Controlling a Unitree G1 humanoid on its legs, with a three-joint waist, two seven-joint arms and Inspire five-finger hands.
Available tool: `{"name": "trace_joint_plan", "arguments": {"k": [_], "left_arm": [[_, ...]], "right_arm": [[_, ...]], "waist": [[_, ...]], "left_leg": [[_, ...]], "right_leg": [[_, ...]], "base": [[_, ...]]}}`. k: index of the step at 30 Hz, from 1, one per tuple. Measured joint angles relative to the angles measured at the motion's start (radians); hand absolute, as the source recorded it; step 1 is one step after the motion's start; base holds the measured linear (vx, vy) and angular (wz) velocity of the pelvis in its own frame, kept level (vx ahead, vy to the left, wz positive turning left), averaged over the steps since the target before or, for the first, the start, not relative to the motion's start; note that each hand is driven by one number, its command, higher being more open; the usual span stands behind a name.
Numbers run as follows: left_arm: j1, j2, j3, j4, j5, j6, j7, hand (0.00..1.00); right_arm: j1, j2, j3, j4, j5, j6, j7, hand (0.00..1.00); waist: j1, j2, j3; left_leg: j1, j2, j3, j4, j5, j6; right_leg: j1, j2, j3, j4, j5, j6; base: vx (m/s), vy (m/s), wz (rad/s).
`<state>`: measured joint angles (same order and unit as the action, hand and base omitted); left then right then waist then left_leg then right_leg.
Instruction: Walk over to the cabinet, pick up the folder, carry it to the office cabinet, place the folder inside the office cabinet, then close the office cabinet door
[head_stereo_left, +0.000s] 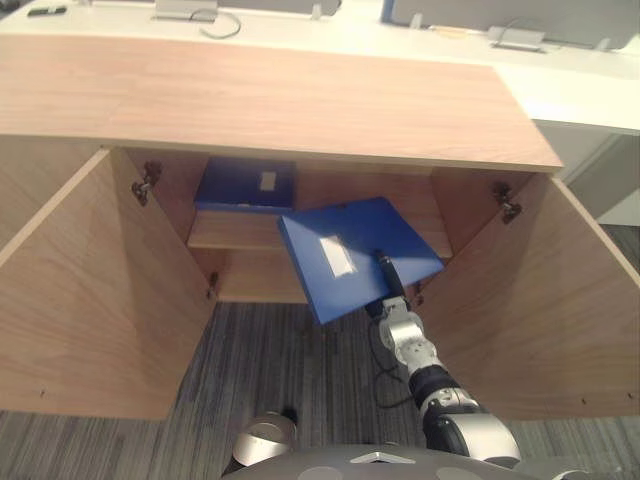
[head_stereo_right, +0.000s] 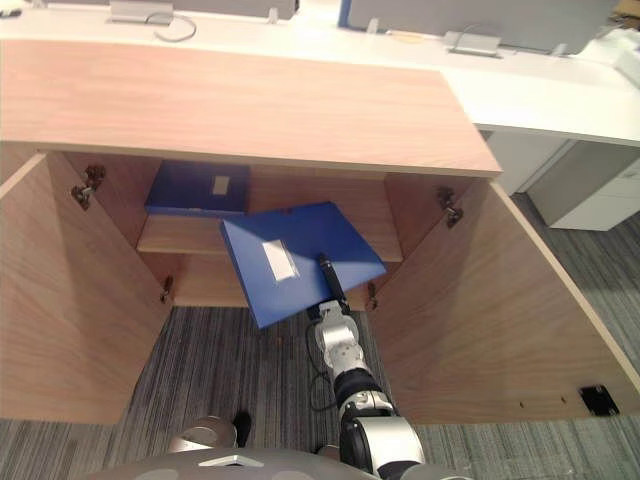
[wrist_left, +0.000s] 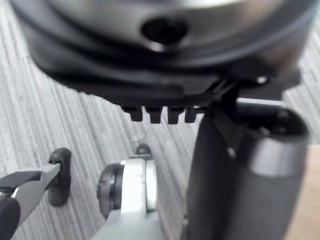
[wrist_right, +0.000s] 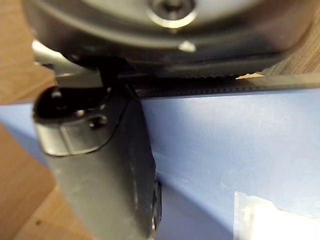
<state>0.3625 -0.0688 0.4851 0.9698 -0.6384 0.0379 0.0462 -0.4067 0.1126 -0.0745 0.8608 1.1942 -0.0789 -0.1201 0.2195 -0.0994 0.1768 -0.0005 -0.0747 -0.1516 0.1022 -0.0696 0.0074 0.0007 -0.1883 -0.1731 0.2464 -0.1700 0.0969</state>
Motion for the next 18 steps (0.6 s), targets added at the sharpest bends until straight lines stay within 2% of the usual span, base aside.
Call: {"name": "trace_joint_plan", "arguments": {"k": [4,7,10,12,15,18], "left_arm": [[0.002,0.011,-0.034,-0.009,0.0,-0.003,0.015,1.0],[0.019,0.036,-0.099,-0.042,0.006,-0.011,0.016,1.0],[0.021,0.065,-0.166,-0.084,0.012,-0.014,0.013,1.0],[0.018,0.08,-0.203,-0.122,0.013,-0.018,0.012,1.0],[0.017,0.089,-0.236,-0.151,0.014,-0.022,0.016,1.0],[0.015,0.089,-0.253,-0.162,0.013,-0.03,0.016,1.0]], "right_arm": [[-0.037,-0.002,0.011,-0.047,-0.001,0.0,0.0,0.0],[-0.112,-0.028,0.003,-0.047,-0.002,-0.007,-0.001,0.0],[-0.218,-0.059,-0.053,-0.058,-0.003,-0.035,-0.001,0.0],[-0.299,-0.072,-0.131,-0.115,-0.001,-0.068,-0.013,0.0],[-0.366,-0.076,-0.226,-0.155,0.01,-0.123,-0.04,0.0],[-0.4,-0.077,-0.28,-0.168,0.044,-0.161,-0.069,0.0]], "waist": [[0.002,-0.001,0.0],[0.009,-0.001,0.003],[0.02,0.006,0.022],[0.022,0.021,0.057],[0.026,0.033,0.081],[0.025,0.044,0.106]], "left_leg": [[-0.039,0.008,-0.051,0.001,-0.003,-0.009],[-0.062,0.013,-0.089,0.002,-0.007,-0.016],[-0.096,0.011,-0.125,0.011,-0.008,-0.019],[-0.137,0.004,-0.159,0.029,-0.006,-0.025],[-0.167,-0.008,-0.187,0.033,-0.001,-0.033],[-0.169,-0.011,-0.2,0.033,0.0,-0.034]], "right_leg": [[0.005,0.012,-0.054,-0.023,0.001,-0.001],[0.001,0.018,-0.09,-0.021,0.001,-0.001],[-0.018,0.017,-0.128,-0.011,0.0,-0.003],[-0.055,0.01,-0.156,0.033,-0.006,-0.012],[-0.094,-0.009,-0.187,0.09,-0.021,-0.033],[-0.126,-0.027,-0.19,0.169,-0.027,-0.037]], "base": [[0.12,-0.054,0.41],[0.08,-0.037,0.37],[0.04,-0.017,0.36],[0.01,-0.003,0.44],[0.01,0.001,0.36],[0.02,0.0,0.18]]}}
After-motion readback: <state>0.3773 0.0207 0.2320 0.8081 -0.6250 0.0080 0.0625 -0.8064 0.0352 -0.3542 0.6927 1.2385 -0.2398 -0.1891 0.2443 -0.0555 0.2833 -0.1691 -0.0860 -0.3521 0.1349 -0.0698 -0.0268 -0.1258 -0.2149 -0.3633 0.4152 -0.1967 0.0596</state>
